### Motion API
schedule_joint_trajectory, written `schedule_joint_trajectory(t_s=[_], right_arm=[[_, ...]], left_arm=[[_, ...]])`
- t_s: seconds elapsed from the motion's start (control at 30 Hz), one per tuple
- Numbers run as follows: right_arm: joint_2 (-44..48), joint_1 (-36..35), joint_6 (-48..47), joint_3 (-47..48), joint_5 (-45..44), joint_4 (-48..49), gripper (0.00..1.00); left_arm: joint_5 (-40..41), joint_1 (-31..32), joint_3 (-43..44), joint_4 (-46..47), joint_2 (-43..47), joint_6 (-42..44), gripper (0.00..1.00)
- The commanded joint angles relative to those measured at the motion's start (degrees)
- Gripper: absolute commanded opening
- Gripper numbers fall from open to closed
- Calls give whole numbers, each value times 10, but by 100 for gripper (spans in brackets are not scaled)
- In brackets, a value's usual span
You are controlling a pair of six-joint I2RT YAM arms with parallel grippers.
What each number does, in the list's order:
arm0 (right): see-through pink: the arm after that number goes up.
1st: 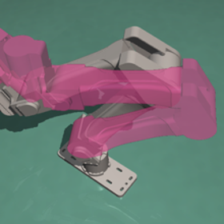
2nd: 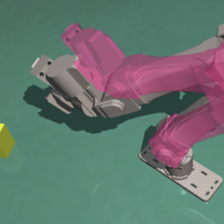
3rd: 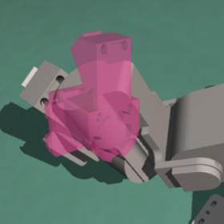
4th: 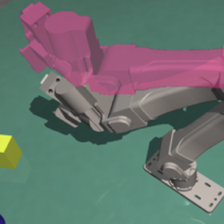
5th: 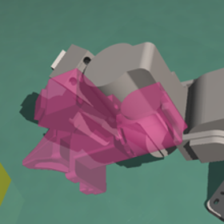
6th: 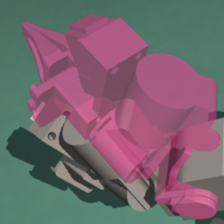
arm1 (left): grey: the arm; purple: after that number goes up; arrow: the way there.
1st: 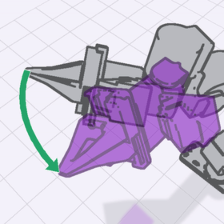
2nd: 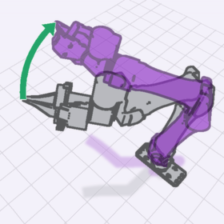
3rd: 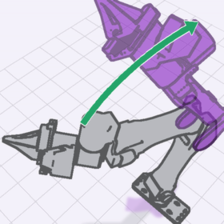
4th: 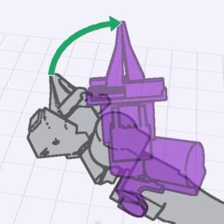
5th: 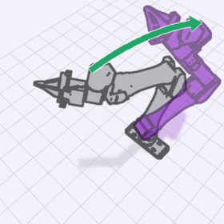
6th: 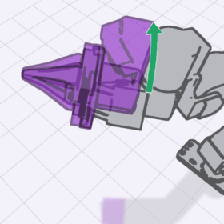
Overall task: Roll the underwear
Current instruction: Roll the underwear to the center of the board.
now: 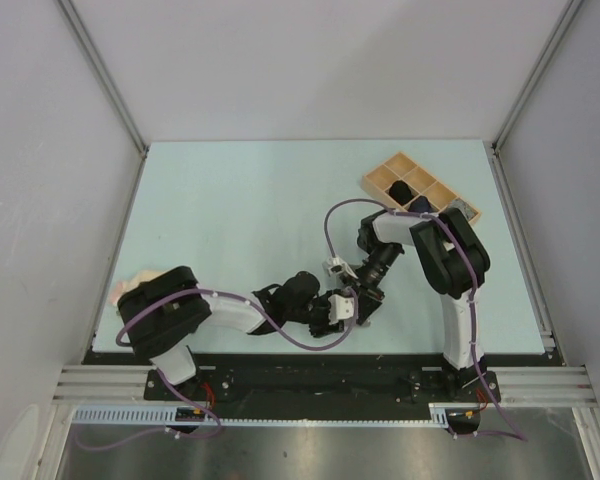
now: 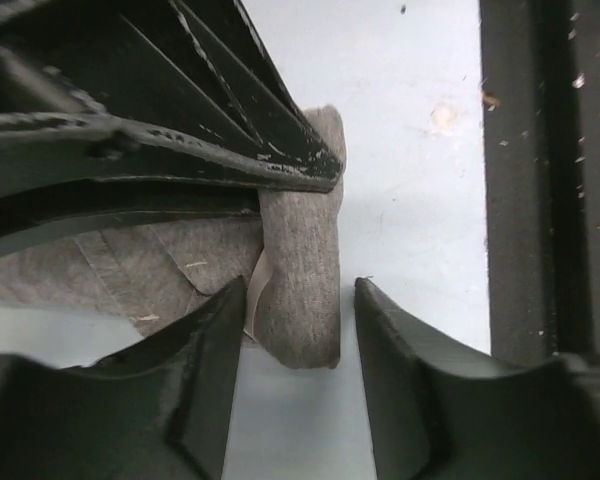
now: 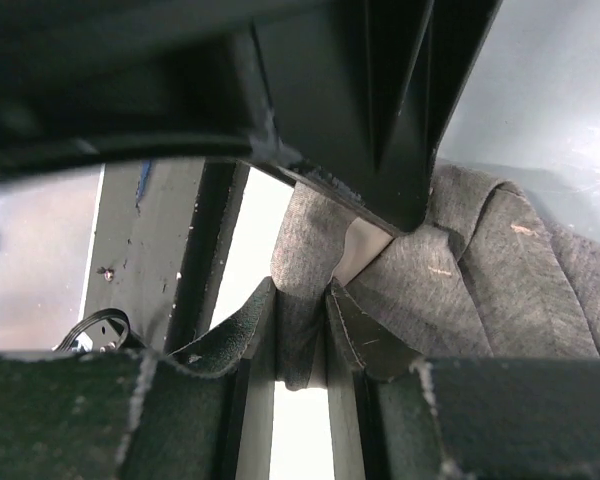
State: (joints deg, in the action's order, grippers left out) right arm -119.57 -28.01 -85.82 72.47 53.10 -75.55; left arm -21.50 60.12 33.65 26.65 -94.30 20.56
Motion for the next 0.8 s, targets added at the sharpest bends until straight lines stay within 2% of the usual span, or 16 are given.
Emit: schedule_joint_trajectory(t_s=[0.0, 0.07, 0.1, 0.17, 0.2, 0.33, 0.5, 0.63, 0.77], right_arm=[[-8, 2, -13, 14, 15, -58, 23], [-7, 2, -8, 14, 15, -55, 25], [-5, 2, -7, 14, 16, -53, 29], [6, 8, 2, 14, 21, -50, 34], [13, 12, 7, 14, 23, -41, 38], [57, 51, 49, 14, 22, -5, 45], [132, 144, 98, 14, 11, 42, 46], [199, 188, 90, 10, 13, 53, 46], [274, 188, 53, -22, 4, 73, 45]], left_arm=[[15, 6, 39, -41, -19, 26, 43], [12, 6, 51, -59, -24, 26, 29], [8, 6, 55, -66, -27, 23, 16], [1, 5, 73, -98, -33, 16, 4], [-4, 5, 77, -108, -35, 12, 3], [-13, 4, 84, -132, -42, -3, 0], [-56, -17, 106, -179, -60, -44, 0], [-137, -57, 137, -212, -96, -101, 2], [-213, -94, 159, -223, -134, -146, 2]])
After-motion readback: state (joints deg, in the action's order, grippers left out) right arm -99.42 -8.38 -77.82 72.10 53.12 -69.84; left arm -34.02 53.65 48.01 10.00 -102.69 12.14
